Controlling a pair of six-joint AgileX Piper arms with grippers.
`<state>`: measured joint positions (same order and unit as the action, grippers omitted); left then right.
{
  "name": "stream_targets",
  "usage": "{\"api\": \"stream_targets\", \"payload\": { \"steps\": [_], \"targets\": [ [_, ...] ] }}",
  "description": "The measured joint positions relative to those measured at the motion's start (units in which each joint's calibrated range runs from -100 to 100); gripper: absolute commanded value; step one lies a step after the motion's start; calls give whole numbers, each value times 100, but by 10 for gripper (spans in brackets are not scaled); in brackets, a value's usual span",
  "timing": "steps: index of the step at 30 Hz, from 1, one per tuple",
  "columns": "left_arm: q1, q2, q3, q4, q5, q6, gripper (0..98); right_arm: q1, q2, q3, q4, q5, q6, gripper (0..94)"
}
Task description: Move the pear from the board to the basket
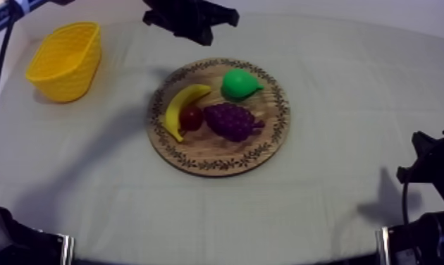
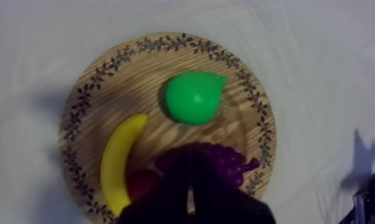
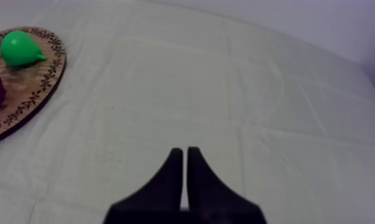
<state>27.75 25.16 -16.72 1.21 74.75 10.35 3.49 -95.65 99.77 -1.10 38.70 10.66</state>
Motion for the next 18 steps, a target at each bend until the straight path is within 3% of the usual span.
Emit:
{"api": "stream_targets", "payload": {
  "steps": [11,14,18],
  "targets": [
    [108,976,-1316,27,298,-310,0,0,0,0,0,0,-3,4],
    [147,1170,-1631,16,348,-575,0,0,0,0,0,0,-6,4],
    [172,1402,-2038,11,607,-1170,0,0,0,0,0,0,-6,4]
  ]
}}
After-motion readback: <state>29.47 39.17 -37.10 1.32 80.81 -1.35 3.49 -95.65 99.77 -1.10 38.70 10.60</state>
